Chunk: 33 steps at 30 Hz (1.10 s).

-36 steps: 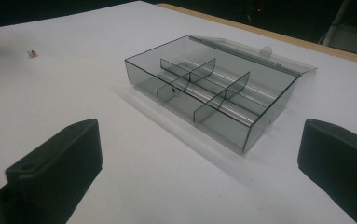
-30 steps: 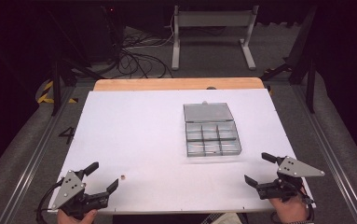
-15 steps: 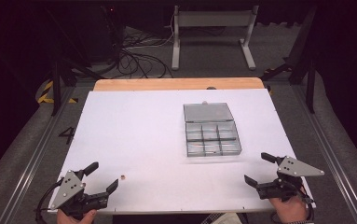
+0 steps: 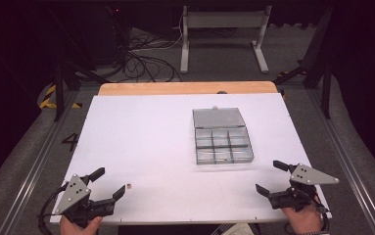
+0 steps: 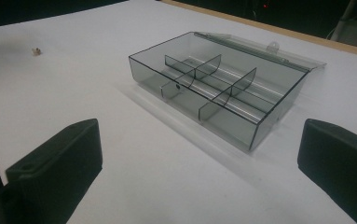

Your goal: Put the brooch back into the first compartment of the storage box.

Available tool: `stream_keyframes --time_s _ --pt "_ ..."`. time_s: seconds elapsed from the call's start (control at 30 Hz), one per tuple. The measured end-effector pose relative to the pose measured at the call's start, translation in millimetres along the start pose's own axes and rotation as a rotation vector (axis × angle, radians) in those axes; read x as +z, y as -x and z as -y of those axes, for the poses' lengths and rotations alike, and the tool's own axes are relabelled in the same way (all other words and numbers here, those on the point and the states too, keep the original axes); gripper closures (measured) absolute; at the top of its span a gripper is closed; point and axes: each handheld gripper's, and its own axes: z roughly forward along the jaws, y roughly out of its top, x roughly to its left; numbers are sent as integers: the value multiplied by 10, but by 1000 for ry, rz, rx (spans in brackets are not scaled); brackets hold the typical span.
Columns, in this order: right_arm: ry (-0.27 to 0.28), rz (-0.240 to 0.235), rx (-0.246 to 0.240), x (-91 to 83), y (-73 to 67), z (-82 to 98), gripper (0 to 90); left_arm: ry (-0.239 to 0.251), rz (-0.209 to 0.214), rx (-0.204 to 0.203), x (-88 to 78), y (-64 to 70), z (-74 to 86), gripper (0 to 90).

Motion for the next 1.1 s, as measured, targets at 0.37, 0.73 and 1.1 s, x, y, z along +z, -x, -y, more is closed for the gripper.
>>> stream_keyframes --time_s 0.37,0.73,1.1 --pt "-5 -3 1 13 2 4 9 -25 18 -7 95 -40 -81 151" --pt "-9 -5 3 21 0 4 9 -38 26 -16 150 -69 -126 150" --pt "-10 -7 3 24 0 5 9 -71 40 -32 227 -152 -189 152"
